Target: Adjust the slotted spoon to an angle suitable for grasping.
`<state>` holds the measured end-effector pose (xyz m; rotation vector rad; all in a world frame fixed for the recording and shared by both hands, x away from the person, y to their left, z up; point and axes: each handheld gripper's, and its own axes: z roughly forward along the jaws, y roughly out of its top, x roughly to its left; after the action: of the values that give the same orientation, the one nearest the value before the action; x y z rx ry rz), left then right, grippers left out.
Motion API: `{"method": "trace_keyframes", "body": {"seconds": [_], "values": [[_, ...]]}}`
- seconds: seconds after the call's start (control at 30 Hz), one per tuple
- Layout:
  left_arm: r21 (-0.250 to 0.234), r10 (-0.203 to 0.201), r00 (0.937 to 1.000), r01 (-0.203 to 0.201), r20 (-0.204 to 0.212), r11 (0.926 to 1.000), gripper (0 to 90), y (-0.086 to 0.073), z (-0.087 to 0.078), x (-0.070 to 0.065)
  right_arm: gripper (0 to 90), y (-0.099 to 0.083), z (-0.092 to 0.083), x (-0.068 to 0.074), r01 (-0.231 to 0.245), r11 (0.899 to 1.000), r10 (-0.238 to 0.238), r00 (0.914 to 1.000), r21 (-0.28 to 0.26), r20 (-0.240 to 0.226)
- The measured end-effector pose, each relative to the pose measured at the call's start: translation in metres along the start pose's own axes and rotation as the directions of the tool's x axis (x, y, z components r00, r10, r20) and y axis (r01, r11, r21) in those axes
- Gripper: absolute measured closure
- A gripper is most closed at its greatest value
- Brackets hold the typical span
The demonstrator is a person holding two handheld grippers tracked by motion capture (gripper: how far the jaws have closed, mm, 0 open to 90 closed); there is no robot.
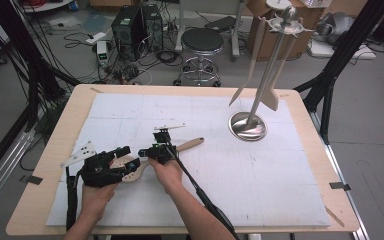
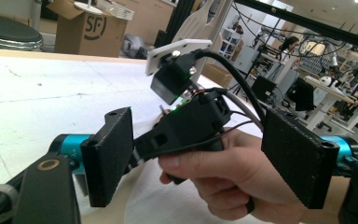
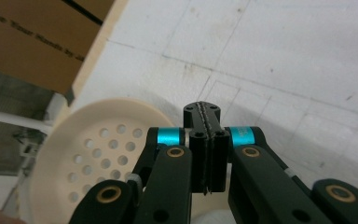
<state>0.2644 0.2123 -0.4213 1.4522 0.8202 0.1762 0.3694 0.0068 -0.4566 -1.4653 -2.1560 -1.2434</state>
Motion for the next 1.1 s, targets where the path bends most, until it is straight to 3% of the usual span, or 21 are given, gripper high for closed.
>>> {"method": "trace_keyframes", "body": {"seconds": [0.13,0.47,1.1], "values": [[-0.01,-0.002,1.0,0.002,-0.003,0.9999,25.7,0.001,-0.002,0.0,90.0,0.001,0.007,0.001,0.001,1.0,-0.002,0.999,0.014,0.045],[-0.005,-0.001,1.0,0.001,-0.005,1.0,25.7,0.001,-0.002,0.002,90.0,-0.002,0.012,0.002,0.033,0.998,-0.037,0.9975,0.057,0.06],[0.0,0.006,1.0,-0.006,0.005,1.0,25.9,0.0,-0.001,-0.001,90.0,-0.028,-0.022,-0.011,0.071,0.994,-0.074,0.9968,0.084,0.031]]}}
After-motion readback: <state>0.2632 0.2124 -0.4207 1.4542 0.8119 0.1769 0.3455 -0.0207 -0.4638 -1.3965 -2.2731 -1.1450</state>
